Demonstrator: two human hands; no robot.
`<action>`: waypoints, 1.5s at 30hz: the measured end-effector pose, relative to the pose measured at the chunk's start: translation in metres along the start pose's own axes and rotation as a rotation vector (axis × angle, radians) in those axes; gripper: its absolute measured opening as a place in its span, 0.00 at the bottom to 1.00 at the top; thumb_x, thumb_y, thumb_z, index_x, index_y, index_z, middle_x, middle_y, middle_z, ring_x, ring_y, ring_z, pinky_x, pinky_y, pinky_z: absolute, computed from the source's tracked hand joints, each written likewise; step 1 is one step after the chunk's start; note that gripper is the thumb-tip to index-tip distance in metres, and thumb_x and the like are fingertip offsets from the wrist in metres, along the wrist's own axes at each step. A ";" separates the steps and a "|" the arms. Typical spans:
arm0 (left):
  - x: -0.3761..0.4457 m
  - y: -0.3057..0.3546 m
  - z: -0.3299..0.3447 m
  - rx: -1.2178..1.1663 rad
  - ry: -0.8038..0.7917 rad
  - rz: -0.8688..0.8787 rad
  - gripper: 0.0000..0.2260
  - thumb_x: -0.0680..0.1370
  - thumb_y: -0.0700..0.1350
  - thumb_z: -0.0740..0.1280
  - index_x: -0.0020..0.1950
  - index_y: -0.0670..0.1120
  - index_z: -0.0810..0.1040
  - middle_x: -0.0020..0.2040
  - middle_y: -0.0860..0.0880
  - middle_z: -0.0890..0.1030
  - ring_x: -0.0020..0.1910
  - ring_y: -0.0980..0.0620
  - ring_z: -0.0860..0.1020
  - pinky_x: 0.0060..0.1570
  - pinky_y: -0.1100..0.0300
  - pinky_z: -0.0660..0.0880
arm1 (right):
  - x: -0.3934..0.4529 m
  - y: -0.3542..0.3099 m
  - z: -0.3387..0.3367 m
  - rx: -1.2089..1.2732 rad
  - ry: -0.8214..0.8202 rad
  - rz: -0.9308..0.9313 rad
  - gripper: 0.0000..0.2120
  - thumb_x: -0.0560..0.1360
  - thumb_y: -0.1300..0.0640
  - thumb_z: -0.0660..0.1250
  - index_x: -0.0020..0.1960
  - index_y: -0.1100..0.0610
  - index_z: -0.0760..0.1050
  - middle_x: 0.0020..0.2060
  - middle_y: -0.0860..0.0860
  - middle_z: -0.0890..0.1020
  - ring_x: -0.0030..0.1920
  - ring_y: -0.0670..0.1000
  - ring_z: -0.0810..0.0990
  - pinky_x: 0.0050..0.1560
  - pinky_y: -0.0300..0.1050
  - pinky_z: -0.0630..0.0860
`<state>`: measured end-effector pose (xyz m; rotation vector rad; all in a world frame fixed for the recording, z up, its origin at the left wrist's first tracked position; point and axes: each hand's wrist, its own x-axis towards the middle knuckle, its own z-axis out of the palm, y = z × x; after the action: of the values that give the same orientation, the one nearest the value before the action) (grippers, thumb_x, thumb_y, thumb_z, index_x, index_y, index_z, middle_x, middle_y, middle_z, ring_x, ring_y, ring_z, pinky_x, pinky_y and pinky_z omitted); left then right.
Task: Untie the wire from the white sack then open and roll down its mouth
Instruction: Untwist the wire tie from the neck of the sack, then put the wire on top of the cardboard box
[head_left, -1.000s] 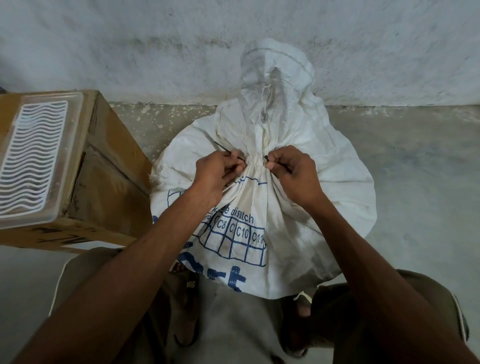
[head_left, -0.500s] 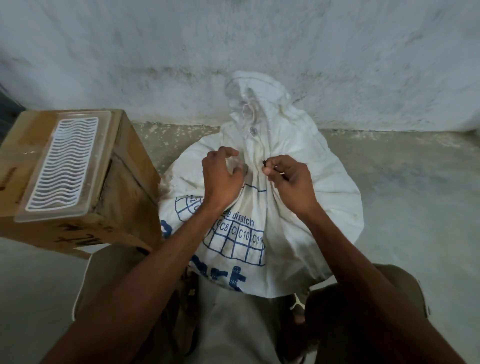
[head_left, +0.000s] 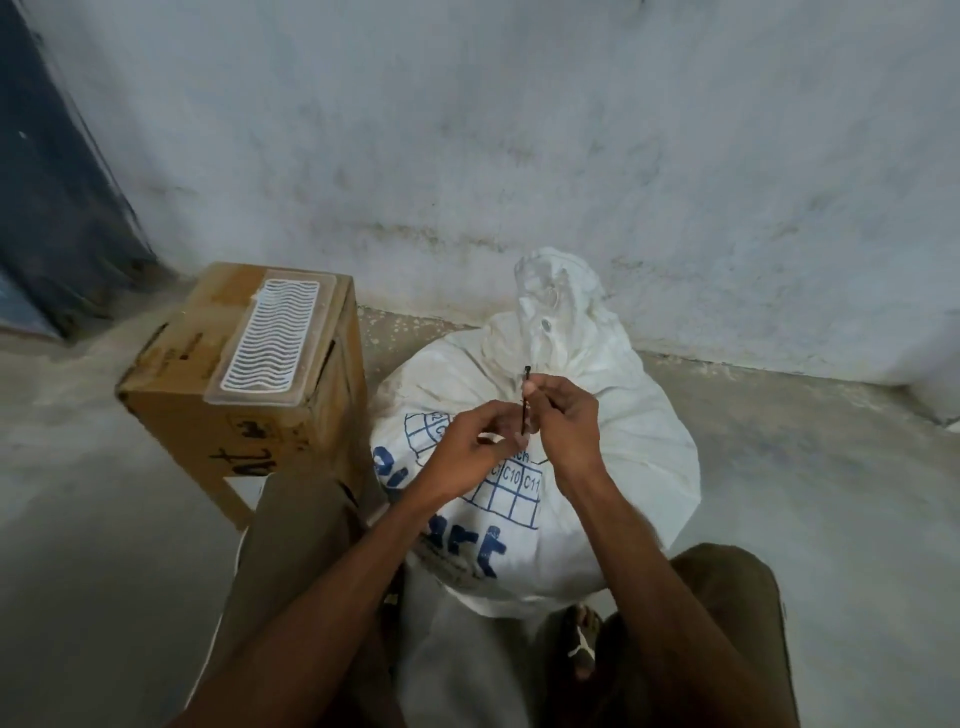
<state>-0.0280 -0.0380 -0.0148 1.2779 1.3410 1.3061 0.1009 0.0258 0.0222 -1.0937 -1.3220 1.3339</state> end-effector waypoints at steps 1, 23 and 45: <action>-0.006 0.002 0.000 -0.040 0.011 -0.021 0.13 0.75 0.44 0.73 0.56 0.57 0.82 0.48 0.48 0.87 0.53 0.48 0.84 0.59 0.50 0.79 | -0.005 -0.003 0.006 0.005 -0.004 0.010 0.06 0.77 0.60 0.72 0.52 0.62 0.82 0.39 0.55 0.84 0.35 0.46 0.80 0.37 0.40 0.77; -0.044 0.060 -0.228 0.422 0.592 -0.111 0.02 0.75 0.47 0.75 0.45 0.51 0.88 0.34 0.60 0.83 0.34 0.63 0.81 0.32 0.72 0.71 | 0.062 -0.074 0.255 -0.230 -0.272 0.078 0.02 0.73 0.59 0.76 0.45 0.57 0.84 0.30 0.47 0.78 0.28 0.43 0.72 0.33 0.39 0.66; 0.021 -0.019 -0.287 1.079 0.695 -0.240 0.04 0.78 0.47 0.70 0.47 0.47 0.79 0.43 0.47 0.81 0.43 0.49 0.75 0.43 0.54 0.78 | 0.132 0.007 0.350 -0.776 -0.373 -0.195 0.05 0.75 0.62 0.71 0.48 0.64 0.82 0.47 0.59 0.86 0.52 0.57 0.84 0.58 0.52 0.79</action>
<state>-0.3156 -0.0521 -0.0044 1.2528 2.8336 0.8465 -0.2666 0.0959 0.0259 -1.1936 -2.2737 0.9063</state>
